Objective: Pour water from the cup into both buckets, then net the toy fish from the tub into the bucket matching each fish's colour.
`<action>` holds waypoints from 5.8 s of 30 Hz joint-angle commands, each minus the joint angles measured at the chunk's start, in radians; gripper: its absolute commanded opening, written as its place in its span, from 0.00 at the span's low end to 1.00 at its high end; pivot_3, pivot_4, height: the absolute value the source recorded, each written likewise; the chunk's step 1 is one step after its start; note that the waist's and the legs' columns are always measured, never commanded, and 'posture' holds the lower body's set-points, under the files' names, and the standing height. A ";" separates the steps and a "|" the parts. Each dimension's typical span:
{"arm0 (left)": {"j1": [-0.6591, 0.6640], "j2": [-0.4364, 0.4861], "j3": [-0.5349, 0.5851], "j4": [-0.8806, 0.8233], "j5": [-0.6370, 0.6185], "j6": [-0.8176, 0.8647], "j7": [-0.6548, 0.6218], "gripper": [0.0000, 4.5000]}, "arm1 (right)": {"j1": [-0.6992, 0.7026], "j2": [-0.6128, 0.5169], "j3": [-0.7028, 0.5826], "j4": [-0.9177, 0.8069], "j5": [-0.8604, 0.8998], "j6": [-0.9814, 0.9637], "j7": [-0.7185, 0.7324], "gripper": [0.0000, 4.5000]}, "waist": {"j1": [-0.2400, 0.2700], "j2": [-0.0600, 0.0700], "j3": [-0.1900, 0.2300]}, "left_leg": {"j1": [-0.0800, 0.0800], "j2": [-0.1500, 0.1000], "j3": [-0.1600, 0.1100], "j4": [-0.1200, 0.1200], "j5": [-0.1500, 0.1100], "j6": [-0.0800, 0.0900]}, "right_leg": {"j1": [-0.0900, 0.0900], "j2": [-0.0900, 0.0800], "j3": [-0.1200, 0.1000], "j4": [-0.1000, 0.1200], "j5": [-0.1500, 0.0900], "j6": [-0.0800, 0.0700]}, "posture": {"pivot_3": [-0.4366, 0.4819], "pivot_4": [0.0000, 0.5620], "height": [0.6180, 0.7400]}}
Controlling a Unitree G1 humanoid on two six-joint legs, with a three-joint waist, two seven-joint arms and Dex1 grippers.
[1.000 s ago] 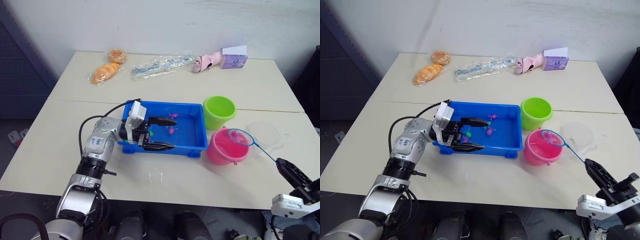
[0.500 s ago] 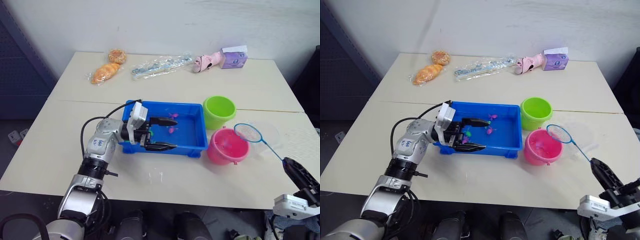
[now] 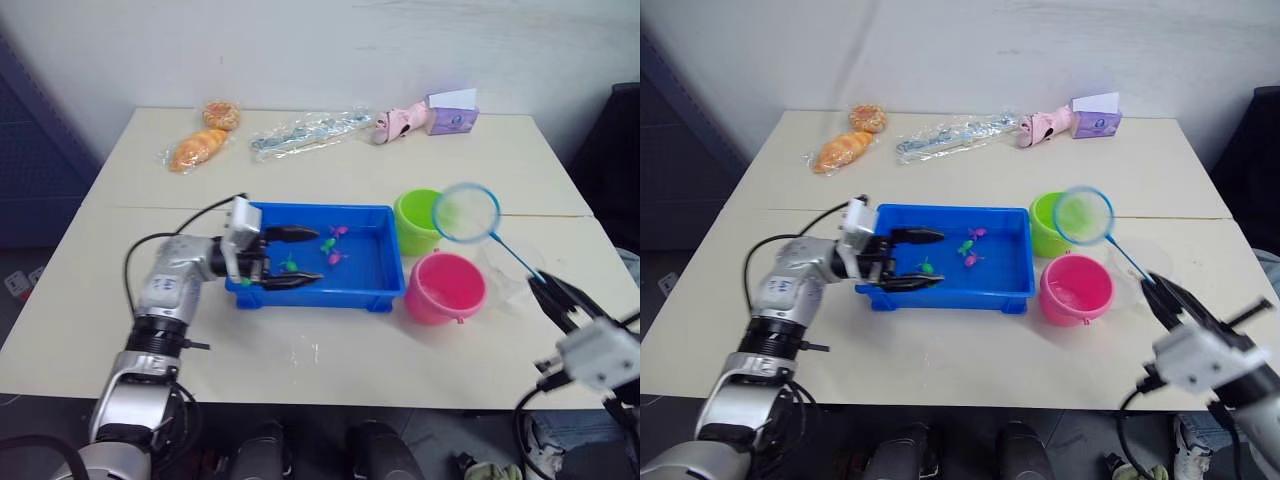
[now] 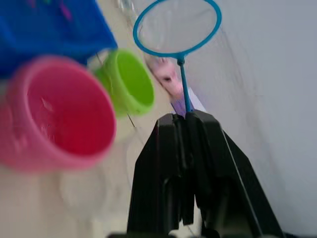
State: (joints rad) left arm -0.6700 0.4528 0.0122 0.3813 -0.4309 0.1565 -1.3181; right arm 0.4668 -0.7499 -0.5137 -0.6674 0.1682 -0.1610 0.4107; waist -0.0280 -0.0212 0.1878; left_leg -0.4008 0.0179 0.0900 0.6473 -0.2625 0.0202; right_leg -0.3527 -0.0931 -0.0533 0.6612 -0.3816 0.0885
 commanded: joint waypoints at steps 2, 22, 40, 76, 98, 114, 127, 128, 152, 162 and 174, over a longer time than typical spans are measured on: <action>0.033 0.107 0.075 0.059 0.008 -0.051 -0.026 0.98 | -0.218 -0.124 0.109 -0.084 0.245 0.369 0.055 0.00 | 0.003 0.000 0.000 | 0.000 0.000 -0.001 0.001 -0.001 0.001 | 0.002 -0.001 -0.001 -0.001 0.000 0.000 | 0.48 0.27 1.00; 0.132 0.163 0.127 0.001 0.013 -0.068 0.070 0.98 | -0.881 -0.191 0.722 0.090 0.055 1.112 0.057 0.00 | 0.017 -0.001 0.000 | -0.006 -0.004 -0.001 0.001 -0.002 0.004 | -0.005 -0.005 -0.002 0.000 0.000 0.000 | 0.48 0.27 1.00; 0.147 0.165 0.118 -0.027 0.020 -0.057 0.065 0.98 | -1.044 -0.033 0.831 0.178 0.054 1.276 0.165 0.00 | 0.000 -0.001 0.000 | -0.006 -0.003 0.000 0.000 -0.002 0.004 | -0.005 -0.005 -0.002 0.000 0.000 0.000 | 0.48 0.27 1.00; 0.157 0.208 0.171 0.004 0.016 -0.037 0.125 0.98 | -1.192 0.374 0.789 0.503 0.066 1.271 0.041 0.00 | -0.006 -0.001 0.000 | -0.007 -0.004 0.001 -0.001 -0.002 0.004 | -0.007 -0.005 -0.002 0.000 0.000 0.000 | 0.48 0.27 1.00; 0.109 0.199 0.182 -0.013 -0.051 0.031 0.080 0.98 | -0.954 0.311 0.466 0.076 0.331 1.361 0.147 0.00 | -0.001 -0.001 0.000 | -0.008 -0.004 0.000 -0.003 -0.003 0.004 | -0.008 -0.005 -0.002 -0.001 0.000 0.000 | 0.48 0.27 1.00; -0.029 -0.003 0.017 -0.088 -0.069 0.080 -0.003 0.98 | -0.454 0.191 -0.272 -0.380 0.719 1.419 0.133 0.00 | 0.019 -0.001 0.001 | -0.006 -0.004 0.000 -0.005 -0.004 0.003 | -0.004 -0.004 -0.002 -0.004 0.000 0.000 | 0.48 0.27 1.00; -0.072 -0.079 -0.042 -0.040 -0.042 0.041 -0.053 0.98 | 0.197 0.199 -0.425 -0.356 0.420 0.809 0.176 0.00 | 0.022 -0.001 0.001 | -0.005 -0.003 0.002 -0.005 -0.003 0.003 | -0.003 -0.002 0.000 -0.008 0.000 0.001 | 0.48 0.27 1.00; -0.073 -0.081 -0.042 -0.039 -0.041 0.039 -0.054 0.98 | 0.206 0.208 -0.407 -0.346 0.384 0.769 0.175 0.00 | 0.022 -0.001 0.001 | -0.004 -0.003 0.002 -0.005 -0.003 0.003 | -0.003 -0.002 0.001 -0.008 0.000 0.001 | 0.48 0.27 1.00; -0.040 -0.136 -0.065 -0.041 -0.022 0.017 -0.014 0.98 | 0.226 0.145 -0.238 0.255 -0.838 -0.544 -0.288 0.00 | 0.027 -0.001 0.000 | -0.004 -0.003 0.002 -0.004 -0.001 -0.001 | -0.003 -0.001 0.001 -0.006 0.000 0.002 | 0.48 0.27 1.00; -0.044 -0.045 -0.008 0.037 0.001 -0.028 -0.014 0.98 | 0.228 0.101 -0.080 0.087 -0.114 -0.244 -0.083 0.00 | 0.018 -0.001 0.000 | -0.003 -0.002 0.002 -0.003 -0.001 -0.001 | -0.002 -0.001 0.001 -0.006 0.000 0.002 | 0.48 0.27 1.00; -0.076 0.105 0.054 0.197 0.040 -0.101 -0.026 0.98 | -0.359 -0.243 0.312 -0.184 0.292 0.833 -0.123 0.00 | 0.012 -0.002 0.001 | -0.004 -0.002 -0.001 -0.001 -0.003 0.003 | -0.003 -0.003 0.000 -0.003 0.000 0.001 | 0.48 0.27 1.00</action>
State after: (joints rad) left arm -0.7385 0.5517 0.0434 0.5904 -0.3897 0.0664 -1.3457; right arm 0.1546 -0.9550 -0.2475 -0.8383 0.4889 0.5874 0.2824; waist -0.0160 -0.0230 0.1884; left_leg -0.4063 0.0157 0.0891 0.6466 -0.2650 0.0229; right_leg -0.3570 -0.0964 -0.0537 0.6584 -0.3812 0.0892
